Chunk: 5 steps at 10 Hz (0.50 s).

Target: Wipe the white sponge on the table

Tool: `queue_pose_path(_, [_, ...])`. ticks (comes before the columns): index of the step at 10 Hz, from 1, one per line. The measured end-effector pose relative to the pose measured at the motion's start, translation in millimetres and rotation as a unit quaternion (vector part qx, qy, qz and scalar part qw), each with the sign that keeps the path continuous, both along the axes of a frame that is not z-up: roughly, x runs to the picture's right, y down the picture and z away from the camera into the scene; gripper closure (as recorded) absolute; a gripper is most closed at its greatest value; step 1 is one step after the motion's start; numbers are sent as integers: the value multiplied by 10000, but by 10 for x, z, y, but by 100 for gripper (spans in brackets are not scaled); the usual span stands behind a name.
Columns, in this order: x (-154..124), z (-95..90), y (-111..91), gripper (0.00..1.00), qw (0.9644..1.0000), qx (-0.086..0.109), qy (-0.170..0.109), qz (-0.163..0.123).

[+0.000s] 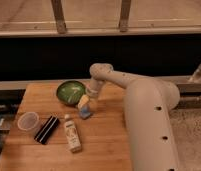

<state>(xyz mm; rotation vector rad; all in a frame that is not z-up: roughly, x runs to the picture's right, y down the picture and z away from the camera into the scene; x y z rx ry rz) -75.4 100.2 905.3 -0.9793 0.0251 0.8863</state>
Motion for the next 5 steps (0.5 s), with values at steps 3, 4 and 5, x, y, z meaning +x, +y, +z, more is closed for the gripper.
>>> queue_pose_path(3, [-32,13,48,22,10000,-56,-28,-16])
queue_pose_path(4, [-40,11,61,29,10000,-68,-33,-29])
queue_pose_path(5, [-48,11,71,35,10000,-79,-39,-40])
